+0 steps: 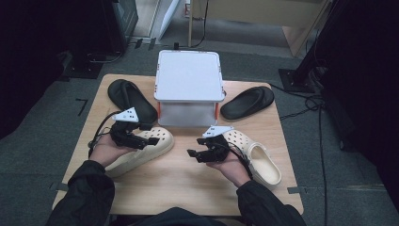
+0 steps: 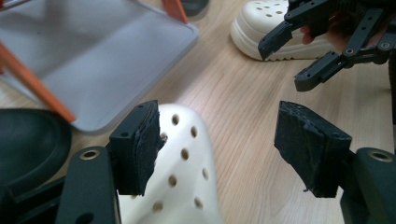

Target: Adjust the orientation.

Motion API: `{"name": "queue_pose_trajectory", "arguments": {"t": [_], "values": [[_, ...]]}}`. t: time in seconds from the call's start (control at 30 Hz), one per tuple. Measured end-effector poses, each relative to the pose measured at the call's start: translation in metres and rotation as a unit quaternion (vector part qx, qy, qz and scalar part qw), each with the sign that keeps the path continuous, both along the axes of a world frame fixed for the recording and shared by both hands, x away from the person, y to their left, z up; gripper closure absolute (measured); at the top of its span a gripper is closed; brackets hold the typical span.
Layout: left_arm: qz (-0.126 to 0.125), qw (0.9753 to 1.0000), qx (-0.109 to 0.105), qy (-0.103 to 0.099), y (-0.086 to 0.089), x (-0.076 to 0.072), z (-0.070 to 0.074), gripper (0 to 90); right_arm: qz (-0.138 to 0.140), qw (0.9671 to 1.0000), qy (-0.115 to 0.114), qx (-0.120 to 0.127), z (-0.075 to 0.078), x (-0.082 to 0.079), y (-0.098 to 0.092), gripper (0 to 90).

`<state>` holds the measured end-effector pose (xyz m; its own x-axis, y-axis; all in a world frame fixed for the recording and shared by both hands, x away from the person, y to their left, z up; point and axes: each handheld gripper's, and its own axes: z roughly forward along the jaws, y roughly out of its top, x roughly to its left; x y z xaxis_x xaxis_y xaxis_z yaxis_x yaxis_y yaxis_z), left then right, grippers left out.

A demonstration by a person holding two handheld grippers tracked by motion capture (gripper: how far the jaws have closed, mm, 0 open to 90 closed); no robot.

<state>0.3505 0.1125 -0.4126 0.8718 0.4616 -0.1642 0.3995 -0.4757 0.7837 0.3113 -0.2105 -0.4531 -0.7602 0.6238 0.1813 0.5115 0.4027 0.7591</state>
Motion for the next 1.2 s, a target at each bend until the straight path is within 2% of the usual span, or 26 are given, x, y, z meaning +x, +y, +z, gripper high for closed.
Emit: {"name": "queue_pose_trajectory", "arguments": {"t": [0.13,0.23,0.3,0.53,0.73,0.83,1.0,1.03,1.2], "values": [[0.016,0.9999,-0.002,-0.004,0.011,-0.004,0.001,32.3,0.012,0.9999,-0.004,-0.004,0.0,0.003,0.006,38.0],[0.029,0.9995,-0.005,-0.006,0.019,-0.006,0.001,32.4,0.008,0.9999,-0.011,-0.01,0.0,0.005,0.009,37.2],[0.043,0.999,-0.004,-0.007,0.029,-0.009,0.001,32.4,0.011,0.9999,-0.008,-0.002,0.001,0.008,0.012,37.4],[0.067,0.9978,-0.002,-0.005,0.047,-0.013,0.0,32.8,0.019,0.9998,0.0,0.006,0.001,0.013,0.017,37.4],[0.072,0.9974,0.001,-0.004,0.058,-0.015,-0.005,33.2,0.024,0.9997,0.003,0.005,0.001,0.015,0.02,37.4],[0.078,0.997,-0.001,-0.002,0.068,-0.014,-0.016,34.6,0.024,0.9997,0.002,0.005,0.001,0.016,0.02,37.4],[0.072,0.9974,0.002,0.005,0.072,-0.009,-0.025,37.2,0.023,0.9997,0.001,0.007,0.001,0.018,0.019,37.6],[0.071,0.9974,0.009,0.01,0.072,-0.007,-0.029,37.7,0.02,0.9998,0.002,0.008,0.001,0.018,0.019,37.6],[0.07,0.9973,0.014,0.016,0.073,-0.003,-0.033,38.2,0.018,0.9998,0.002,0.007,0.002,0.018,0.017,37.5]]}}
